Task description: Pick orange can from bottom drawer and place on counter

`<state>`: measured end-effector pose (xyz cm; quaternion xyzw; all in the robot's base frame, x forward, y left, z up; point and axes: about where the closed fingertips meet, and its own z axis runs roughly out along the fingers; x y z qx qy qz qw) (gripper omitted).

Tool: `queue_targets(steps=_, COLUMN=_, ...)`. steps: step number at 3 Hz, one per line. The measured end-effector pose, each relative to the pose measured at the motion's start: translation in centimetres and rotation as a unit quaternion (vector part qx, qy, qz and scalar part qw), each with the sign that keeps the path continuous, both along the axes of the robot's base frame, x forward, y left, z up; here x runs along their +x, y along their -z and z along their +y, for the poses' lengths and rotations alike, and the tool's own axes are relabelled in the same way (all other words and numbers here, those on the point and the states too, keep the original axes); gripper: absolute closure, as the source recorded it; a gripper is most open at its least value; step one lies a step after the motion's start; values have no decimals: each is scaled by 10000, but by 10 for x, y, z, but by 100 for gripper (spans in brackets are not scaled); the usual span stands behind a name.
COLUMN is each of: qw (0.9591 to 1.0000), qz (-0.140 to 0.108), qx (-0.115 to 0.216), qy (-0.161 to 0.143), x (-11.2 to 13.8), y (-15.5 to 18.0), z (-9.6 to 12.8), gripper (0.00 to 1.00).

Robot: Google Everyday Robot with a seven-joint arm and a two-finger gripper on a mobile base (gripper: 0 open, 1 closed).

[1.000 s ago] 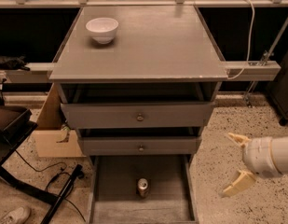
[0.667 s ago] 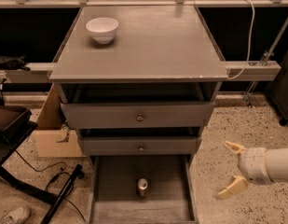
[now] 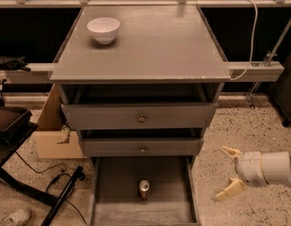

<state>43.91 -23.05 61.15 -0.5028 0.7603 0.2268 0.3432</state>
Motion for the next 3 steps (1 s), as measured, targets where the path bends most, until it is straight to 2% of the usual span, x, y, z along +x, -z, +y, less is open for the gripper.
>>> queue_targets(steps=1, qw=9980, qz=-3, qx=622, qy=99, x=22, y=67, z=4, gripper=0)
queue_targets(steps=2, qw=9949, qz=-273, qx=963, qy=-114, x=41, y=124, z=6, gripper=0)
queue_targets(steps=3, qw=9894, qz=-538, qx=1274, qy=-441, x=47, y=197, z=11, gripper=0)
